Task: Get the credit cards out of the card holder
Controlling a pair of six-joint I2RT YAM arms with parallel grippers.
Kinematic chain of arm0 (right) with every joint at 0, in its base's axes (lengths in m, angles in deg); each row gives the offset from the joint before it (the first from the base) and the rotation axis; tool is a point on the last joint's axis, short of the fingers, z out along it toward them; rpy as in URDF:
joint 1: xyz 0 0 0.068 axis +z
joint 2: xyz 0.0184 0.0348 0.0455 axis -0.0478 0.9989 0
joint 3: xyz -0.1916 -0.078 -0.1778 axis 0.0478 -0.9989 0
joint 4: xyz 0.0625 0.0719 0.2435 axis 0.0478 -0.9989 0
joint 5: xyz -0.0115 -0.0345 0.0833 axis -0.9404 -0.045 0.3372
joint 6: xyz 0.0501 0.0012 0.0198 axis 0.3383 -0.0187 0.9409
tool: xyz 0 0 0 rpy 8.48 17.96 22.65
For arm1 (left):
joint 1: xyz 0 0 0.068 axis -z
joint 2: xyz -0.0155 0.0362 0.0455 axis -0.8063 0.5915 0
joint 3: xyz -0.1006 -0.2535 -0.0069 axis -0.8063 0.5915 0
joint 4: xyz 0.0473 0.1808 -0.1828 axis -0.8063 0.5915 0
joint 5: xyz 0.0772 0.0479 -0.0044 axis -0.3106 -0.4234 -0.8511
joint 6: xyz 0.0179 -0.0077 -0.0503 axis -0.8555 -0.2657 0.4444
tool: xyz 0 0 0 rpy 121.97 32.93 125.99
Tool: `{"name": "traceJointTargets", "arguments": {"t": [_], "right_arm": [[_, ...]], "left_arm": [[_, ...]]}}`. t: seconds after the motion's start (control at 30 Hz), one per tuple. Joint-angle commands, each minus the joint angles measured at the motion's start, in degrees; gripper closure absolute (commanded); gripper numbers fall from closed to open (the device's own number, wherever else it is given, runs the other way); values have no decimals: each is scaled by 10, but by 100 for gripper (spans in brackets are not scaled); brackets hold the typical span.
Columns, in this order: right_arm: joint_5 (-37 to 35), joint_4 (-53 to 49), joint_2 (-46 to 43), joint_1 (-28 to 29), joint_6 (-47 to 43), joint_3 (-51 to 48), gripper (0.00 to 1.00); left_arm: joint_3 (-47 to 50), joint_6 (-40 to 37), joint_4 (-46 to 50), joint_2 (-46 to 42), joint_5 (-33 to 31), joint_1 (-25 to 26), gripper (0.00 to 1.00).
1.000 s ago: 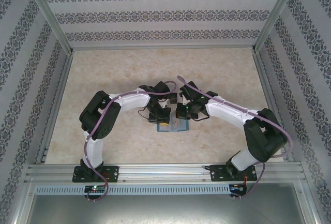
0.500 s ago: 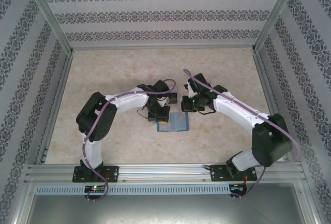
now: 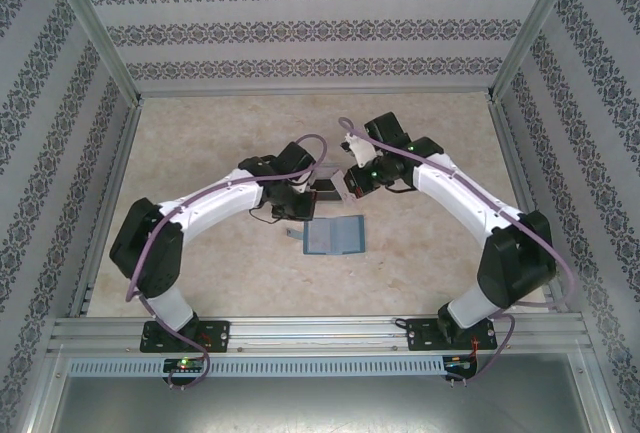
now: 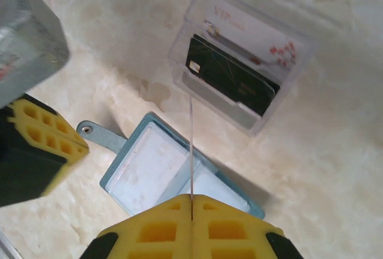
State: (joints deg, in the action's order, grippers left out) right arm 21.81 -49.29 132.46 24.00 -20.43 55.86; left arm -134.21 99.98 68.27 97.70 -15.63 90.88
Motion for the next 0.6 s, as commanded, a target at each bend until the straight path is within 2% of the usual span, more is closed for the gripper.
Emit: {"name": "traceJointTargets", "arguments": {"t": [0.0, 0.2, 0.33, 0.43, 0.57], "right_arm": [[31, -33, 18, -2, -149, 40, 100], [50, -85, 67, 1, -325, 117, 100], [27, -126, 101, 5, -431, 162, 100], [0, -151, 129, 5, -482, 205, 100], [-13, -197, 180, 6, -534, 273, 100]], "left_arm": [[18, -33, 16, -37, -50, -12, 100], [56, -43, -5, -97, -79, -29, 100], [90, -43, -26, -140, -100, -38, 100], [118, -39, -46, -170, -94, -54, 100], [153, -33, -84, -200, -50, -81, 100]]}}
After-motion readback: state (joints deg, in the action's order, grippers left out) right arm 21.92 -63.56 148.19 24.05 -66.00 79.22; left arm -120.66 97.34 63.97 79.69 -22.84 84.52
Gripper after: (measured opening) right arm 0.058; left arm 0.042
